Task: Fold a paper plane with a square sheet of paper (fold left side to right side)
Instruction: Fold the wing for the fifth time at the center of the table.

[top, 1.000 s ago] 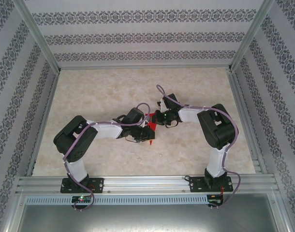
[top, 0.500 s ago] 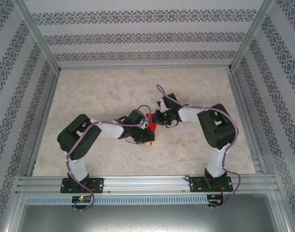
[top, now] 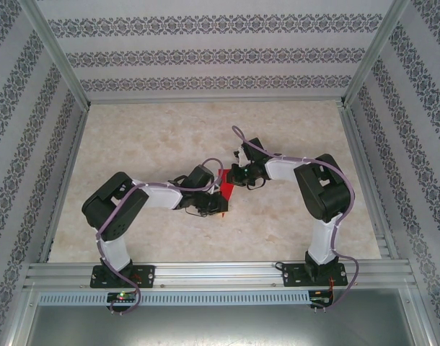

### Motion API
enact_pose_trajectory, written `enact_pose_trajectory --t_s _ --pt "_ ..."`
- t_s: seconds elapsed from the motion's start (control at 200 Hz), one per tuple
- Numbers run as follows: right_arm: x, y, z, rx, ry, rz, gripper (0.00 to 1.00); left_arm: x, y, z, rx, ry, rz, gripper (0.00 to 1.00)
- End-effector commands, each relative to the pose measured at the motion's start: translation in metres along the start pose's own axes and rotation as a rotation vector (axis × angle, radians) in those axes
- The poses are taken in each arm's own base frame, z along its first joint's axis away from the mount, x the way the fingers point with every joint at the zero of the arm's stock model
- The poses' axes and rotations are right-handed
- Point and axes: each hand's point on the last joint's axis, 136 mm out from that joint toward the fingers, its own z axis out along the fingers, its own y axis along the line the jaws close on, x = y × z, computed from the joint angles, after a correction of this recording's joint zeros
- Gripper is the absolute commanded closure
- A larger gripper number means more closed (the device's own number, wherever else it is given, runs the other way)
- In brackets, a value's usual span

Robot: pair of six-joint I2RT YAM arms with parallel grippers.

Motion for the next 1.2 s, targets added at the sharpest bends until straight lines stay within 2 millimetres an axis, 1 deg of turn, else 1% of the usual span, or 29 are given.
enact_pose_trajectory --t_s 0.0,0.075,0.26,0.38,0.475,0.615,0.679,0.739,0.794,0.914,1.029,1.149,1.199 --pt "0.012 -0.040 0.009 0.144 0.041 0.035 1.00 0.030 0.011 -0.001 -0.024 0.080 -0.024 0.85" --pt "0.011 -0.041 0.009 0.147 0.040 0.037 1.00 0.037 0.011 -0.003 -0.028 0.097 -0.020 0.85" --pt "0.010 -0.040 0.008 0.144 0.037 0.036 1.00 0.049 0.021 -0.011 -0.053 0.096 -0.042 0.86" --pt "0.011 -0.039 0.008 0.140 0.040 0.034 1.00 0.051 0.018 -0.015 -0.036 0.091 -0.038 0.87" --pt "0.011 -0.038 0.008 0.137 0.039 0.032 1.00 0.043 0.008 -0.022 -0.012 0.067 -0.027 0.87" --pt "0.011 -0.037 0.007 0.136 0.039 0.030 1.00 0.020 -0.018 -0.039 0.053 0.002 0.009 0.87" --pt "0.011 -0.037 0.008 0.136 0.039 0.029 1.00 0.012 -0.027 -0.043 0.067 -0.015 0.029 0.87" --pt "0.011 -0.036 0.007 0.133 0.038 0.028 1.00 0.005 -0.031 -0.042 0.065 -0.021 0.046 0.87" --pt "0.011 -0.036 0.007 0.132 0.038 0.029 1.00 0.000 -0.032 -0.038 0.059 -0.019 0.057 0.86" --pt "0.011 -0.033 0.007 0.125 0.036 0.024 1.00 -0.010 -0.026 -0.026 0.037 -0.016 0.059 0.85" --pt "0.010 -0.030 0.004 0.108 0.022 0.022 1.00 -0.016 -0.006 -0.014 -0.024 -0.027 0.037 0.86" --pt "0.003 -0.018 -0.003 0.062 -0.013 0.009 1.00 -0.010 0.019 -0.005 -0.092 -0.021 0.007 0.86" --pt "0.000 -0.010 -0.007 0.039 -0.031 0.001 1.00 -0.007 0.025 -0.003 -0.106 -0.012 -0.002 0.87"
